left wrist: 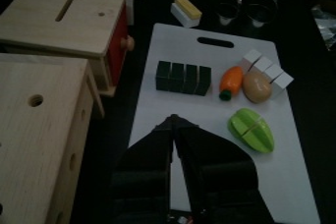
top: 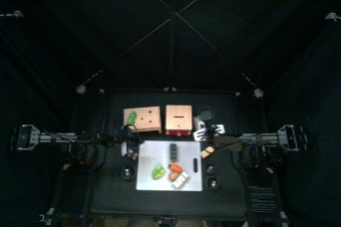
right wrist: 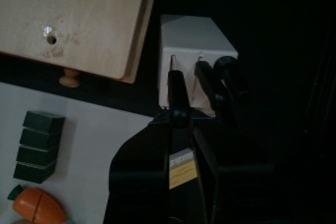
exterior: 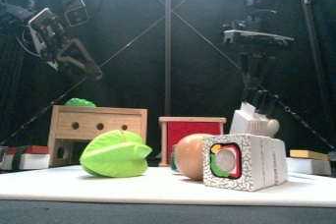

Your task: Pull out cleaver

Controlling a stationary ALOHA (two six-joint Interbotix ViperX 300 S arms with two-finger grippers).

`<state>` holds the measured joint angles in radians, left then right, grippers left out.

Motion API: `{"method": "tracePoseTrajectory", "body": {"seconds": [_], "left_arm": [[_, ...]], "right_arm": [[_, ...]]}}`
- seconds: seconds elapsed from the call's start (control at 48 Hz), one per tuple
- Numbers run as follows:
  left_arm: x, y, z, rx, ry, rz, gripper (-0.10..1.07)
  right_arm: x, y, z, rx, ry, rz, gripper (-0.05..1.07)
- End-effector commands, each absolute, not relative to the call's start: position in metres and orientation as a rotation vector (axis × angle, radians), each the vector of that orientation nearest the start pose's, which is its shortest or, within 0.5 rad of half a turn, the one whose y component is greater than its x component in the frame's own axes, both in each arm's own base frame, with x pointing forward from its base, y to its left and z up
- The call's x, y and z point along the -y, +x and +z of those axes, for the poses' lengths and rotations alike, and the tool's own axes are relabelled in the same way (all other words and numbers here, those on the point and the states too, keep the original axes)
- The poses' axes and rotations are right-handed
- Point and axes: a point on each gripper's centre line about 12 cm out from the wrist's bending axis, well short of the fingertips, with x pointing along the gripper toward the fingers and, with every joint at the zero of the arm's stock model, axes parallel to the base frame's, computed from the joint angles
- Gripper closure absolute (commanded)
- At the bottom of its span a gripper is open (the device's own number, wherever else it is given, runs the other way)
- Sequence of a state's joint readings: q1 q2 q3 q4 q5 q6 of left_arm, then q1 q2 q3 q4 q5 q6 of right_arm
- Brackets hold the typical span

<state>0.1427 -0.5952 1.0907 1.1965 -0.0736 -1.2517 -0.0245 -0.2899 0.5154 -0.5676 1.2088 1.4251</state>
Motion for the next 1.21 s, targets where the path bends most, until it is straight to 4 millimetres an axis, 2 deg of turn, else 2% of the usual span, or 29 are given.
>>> {"method": "tracePoseTrajectory", "body": {"seconds": [0.0, 0.479, 1.188], "left_arm": [[-0.028, 0.252, 0.218, -0.449, -0.104, 0.083, 0.5], [-0.028, 0.251, 0.218, -0.45, -0.103, 0.084, 0.5], [-0.028, 0.251, 0.217, -0.451, -0.12, 0.089, 0.5]], "right_arm": [[0.063, 0.28, 0.284, -0.812, 0.664, -1.131, 0.55], [0.046, 0.272, 0.307, -0.762, 0.677, -1.047, 0.55], [0.033, 0.251, 0.329, -0.73, 0.698, -0.995, 0.55]]}}
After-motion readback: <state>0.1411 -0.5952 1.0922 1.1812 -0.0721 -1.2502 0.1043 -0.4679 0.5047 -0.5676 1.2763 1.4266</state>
